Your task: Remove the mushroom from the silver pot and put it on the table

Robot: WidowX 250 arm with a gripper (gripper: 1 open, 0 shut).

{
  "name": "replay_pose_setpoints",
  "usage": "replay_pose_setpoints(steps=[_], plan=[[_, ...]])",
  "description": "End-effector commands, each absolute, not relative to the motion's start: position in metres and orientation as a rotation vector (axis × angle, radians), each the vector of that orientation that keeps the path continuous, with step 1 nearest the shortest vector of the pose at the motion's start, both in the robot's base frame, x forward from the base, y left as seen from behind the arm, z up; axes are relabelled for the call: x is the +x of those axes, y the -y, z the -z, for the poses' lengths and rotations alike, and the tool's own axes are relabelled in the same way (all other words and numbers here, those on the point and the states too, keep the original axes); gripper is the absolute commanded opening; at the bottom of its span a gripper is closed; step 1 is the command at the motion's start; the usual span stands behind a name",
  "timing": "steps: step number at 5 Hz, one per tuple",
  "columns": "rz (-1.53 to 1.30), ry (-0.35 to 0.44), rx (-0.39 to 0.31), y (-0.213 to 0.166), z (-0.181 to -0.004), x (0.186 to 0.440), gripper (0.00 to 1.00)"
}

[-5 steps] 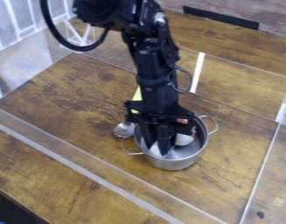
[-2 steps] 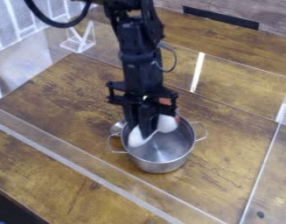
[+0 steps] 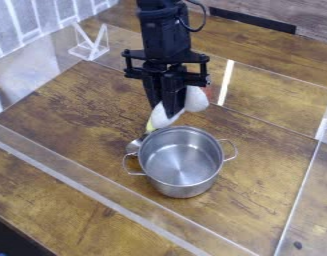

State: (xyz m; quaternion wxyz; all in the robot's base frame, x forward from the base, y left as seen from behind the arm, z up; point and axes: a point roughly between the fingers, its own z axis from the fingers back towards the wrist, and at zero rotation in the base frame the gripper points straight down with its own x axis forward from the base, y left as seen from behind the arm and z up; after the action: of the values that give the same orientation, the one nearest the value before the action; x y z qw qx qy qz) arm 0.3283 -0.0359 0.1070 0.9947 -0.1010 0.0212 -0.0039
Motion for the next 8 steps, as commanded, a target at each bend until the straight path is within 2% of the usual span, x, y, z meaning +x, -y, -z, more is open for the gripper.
replay_pose_setpoints(steps=[1,2,3,4,6,7,8], plan=[[0.03,0.064,-0.176,0.005,-0.154,0.328,0.0],[0.001,0.087,-0.127,-0.025,-0.167,0.322,0.0],[-0.023,0.107,-0.083,-0.056,-0.167,0.314,0.0],[-0.014,0.121,-0.066,-0.071,-0.164,0.314,0.0],[-0.005,0.104,-0.067,-0.074,-0.149,0.311,0.0],[-0.015,0.096,-0.069,-0.074,-0.138,0.307,1.0],[0.045,0.086,-0.068,-0.09,-0.133,0.314,1.0]])
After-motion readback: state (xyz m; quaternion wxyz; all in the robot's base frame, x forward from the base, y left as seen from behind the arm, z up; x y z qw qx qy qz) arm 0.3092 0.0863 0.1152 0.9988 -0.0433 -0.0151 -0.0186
